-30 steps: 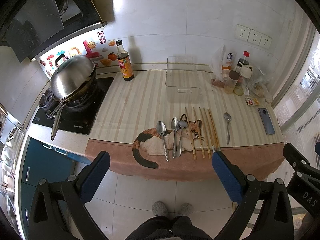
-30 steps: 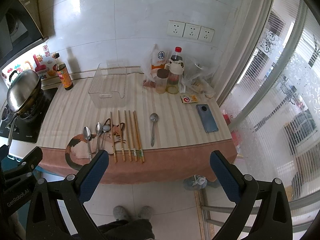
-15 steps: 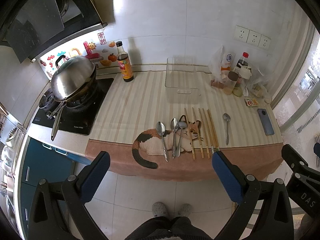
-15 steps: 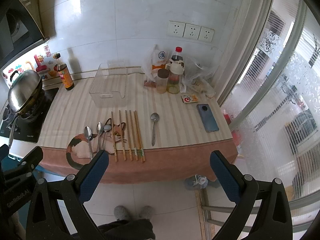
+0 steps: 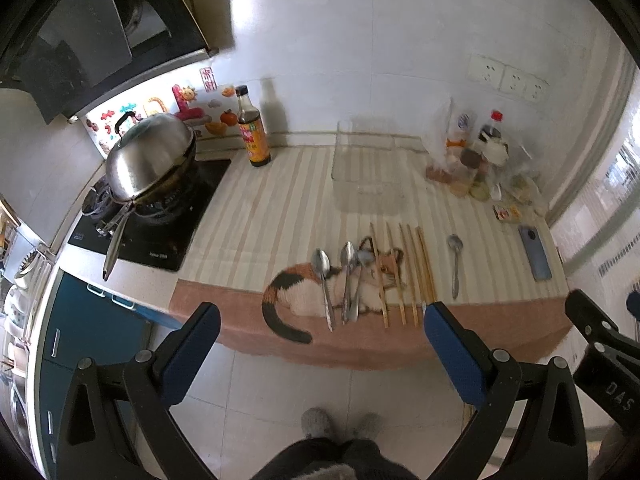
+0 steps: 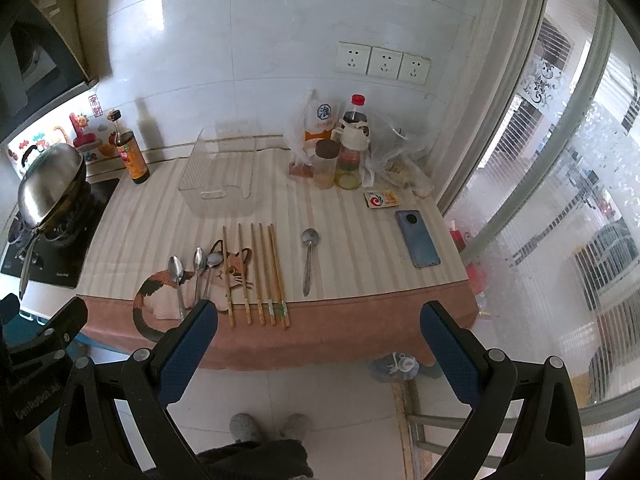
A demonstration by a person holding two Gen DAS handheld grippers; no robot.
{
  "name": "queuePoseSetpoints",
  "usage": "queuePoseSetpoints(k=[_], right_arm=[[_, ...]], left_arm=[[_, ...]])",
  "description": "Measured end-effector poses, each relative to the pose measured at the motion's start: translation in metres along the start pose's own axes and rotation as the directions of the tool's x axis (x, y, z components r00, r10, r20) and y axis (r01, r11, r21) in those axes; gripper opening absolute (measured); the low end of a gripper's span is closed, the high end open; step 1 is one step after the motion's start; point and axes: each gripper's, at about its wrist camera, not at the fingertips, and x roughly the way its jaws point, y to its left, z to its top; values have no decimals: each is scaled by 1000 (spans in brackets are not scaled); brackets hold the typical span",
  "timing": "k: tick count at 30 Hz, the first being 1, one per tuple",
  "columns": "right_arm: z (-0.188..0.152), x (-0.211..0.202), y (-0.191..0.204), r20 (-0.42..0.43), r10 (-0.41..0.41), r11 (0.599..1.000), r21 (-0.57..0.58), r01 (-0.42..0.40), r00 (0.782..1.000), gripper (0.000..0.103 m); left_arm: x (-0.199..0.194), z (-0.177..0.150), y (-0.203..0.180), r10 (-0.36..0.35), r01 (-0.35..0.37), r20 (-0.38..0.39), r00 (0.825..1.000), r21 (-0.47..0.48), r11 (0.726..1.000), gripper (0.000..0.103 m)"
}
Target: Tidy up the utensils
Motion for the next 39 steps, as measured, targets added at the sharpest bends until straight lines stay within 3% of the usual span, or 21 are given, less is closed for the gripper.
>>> queuePoseSetpoints(k=[4,6,9,12,16,19,25,28,29,30,35,37,39], right_arm=[[9,23,-15,12,29,999,42,-29,1000,102],[12,42,-21,19,39,998,49,-40,999,102],[16,85,-31,-20,40,997,69,-38,999,102],[19,133,-41,-87,48,995,93,-40,995,102],[16,200,-45,-184,22,995,95,-4,983,90],[14,246,-45,-257,33,995,101,-7,966,78],[6,319,-39,-378,40,992,125,8,925,65],[6,348,-36,-430,49,990,143,14,902,64],[8,355,-35,-439,44,990,142,21,897,64],[9,364,-34,-445,43,989,144,24,895,64],[14,389,-29,-464,31,987,156,48,885,64],[18,400,-26,-465,20,987,150,57,885,64],[20,411,-24,-468,12,987,146,64,884,62]], left_arm=[[24,16,3,65,-63,55,996,-38,997,103],[46,20,7,118,-116,47,992,-57,992,103],[89,23,15,158,-158,-9,987,-86,984,103],[141,22,24,165,-176,-114,980,-99,979,103],[207,12,36,108,-149,-261,959,-145,978,103],[263,2,38,21,-85,-368,929,-159,984,101],[350,-23,29,-110,4,-556,824,-188,982,65],[373,-28,26,-127,8,-587,800,-201,980,48],[372,-24,23,-114,2,-570,814,-193,981,47],[371,-21,20,-108,9,-557,824,-178,984,38],[374,-10,8,-63,6,-549,834,-106,994,4],[379,-4,7,-69,26,-546,835,-86,996,4],[383,3,6,-38,20,-528,849,-41,999,4]])
